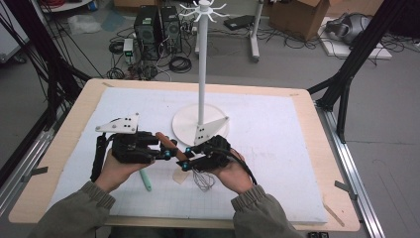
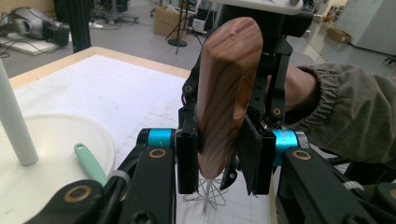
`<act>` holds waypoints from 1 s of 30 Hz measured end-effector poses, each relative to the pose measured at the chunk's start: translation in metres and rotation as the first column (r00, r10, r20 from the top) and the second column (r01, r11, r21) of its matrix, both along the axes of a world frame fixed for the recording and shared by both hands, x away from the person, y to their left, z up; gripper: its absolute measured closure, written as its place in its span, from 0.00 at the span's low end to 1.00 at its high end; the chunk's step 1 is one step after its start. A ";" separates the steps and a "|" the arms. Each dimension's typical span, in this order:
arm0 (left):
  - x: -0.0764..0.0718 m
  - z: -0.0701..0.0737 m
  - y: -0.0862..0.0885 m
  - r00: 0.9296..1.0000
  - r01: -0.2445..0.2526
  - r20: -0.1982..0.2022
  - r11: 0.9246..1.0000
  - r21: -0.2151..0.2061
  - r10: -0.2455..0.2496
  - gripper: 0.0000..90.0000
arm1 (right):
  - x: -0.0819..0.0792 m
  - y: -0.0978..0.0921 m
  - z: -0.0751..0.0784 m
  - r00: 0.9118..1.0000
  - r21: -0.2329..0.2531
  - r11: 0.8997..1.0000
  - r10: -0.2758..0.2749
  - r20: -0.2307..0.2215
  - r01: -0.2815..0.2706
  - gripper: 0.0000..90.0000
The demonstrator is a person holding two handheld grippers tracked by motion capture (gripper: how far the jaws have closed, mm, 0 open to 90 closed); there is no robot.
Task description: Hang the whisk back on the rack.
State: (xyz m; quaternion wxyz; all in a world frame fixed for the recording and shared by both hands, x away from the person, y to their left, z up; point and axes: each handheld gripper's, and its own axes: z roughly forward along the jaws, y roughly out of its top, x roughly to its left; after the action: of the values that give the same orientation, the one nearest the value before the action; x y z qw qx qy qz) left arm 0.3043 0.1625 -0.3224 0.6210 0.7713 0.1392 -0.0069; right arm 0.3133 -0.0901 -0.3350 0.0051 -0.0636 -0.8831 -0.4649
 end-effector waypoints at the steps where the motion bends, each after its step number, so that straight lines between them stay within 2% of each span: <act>1: 0.000 0.001 0.000 1.000 -0.008 -0.001 1.000 -0.005 0.008 0.78 | 0.000 0.001 0.000 1.000 0.002 1.000 -0.004 0.007 0.004 0.80; 4: 0.000 0.003 0.000 1.000 -0.026 -0.006 1.000 -0.004 0.026 0.79 | -0.003 0.002 0.002 0.999 -0.002 1.000 -0.030 0.040 0.030 0.78; 8: -0.002 0.006 -0.002 0.999 -0.053 -0.011 0.999 0.004 0.053 0.79 | -0.006 0.005 0.004 0.994 -0.008 0.998 -0.067 0.083 0.068 0.71; 9: -0.002 0.006 -0.002 0.998 -0.059 -0.008 0.998 0.007 0.059 0.79 | -0.007 0.006 0.004 0.994 -0.014 0.997 -0.072 0.080 0.074 0.72; 11: -0.002 0.007 -0.001 0.997 -0.071 -0.003 0.997 0.005 0.071 0.79 | -0.008 0.006 0.005 0.990 -0.011 0.996 -0.088 0.108 0.090 0.72; 13: -0.002 0.007 0.000 0.997 -0.075 0.000 0.997 0.004 0.075 0.79 | -0.008 0.005 0.007 0.990 -0.003 0.996 -0.093 0.110 0.094 0.80; 18: -0.003 0.009 -0.001 0.998 -0.069 0.010 0.998 -0.009 0.069 0.78 | -0.004 0.003 0.007 0.995 0.015 0.997 -0.077 0.068 0.076 0.81; 21: -0.002 0.012 -0.001 0.997 -0.074 0.000 0.997 -0.005 0.074 0.67 | -0.002 0.001 0.007 0.998 0.045 0.997 -0.059 0.024 0.058 0.81; 23: -0.002 0.014 -0.002 0.997 -0.071 0.004 0.997 -0.009 0.071 0.70 | -0.001 0.001 0.007 0.999 0.050 0.998 -0.048 0.014 0.047 0.81; 25: -0.003 0.015 -0.002 0.997 -0.072 0.012 0.997 -0.015 0.072 0.78 | 0.000 0.002 0.006 0.999 0.052 0.998 -0.038 0.017 0.037 0.81; 28: -0.004 0.016 -0.001 0.996 -0.088 0.014 0.996 -0.014 0.089 0.79 | 0.000 0.003 0.006 0.999 0.061 0.997 -0.044 0.026 0.042 0.81; 30: -0.005 0.017 -0.002 0.994 -0.108 0.012 0.994 -0.019 0.108 0.79 | -0.001 0.003 0.007 0.997 0.064 0.996 -0.067 0.037 0.065 0.80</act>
State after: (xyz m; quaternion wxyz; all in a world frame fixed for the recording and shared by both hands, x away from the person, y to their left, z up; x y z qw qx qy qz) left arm 0.2997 0.1607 -0.3049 0.6285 0.7569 0.1766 0.0302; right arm 0.3118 -0.0869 -0.3280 -0.0254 -0.0834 -0.8655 -0.4933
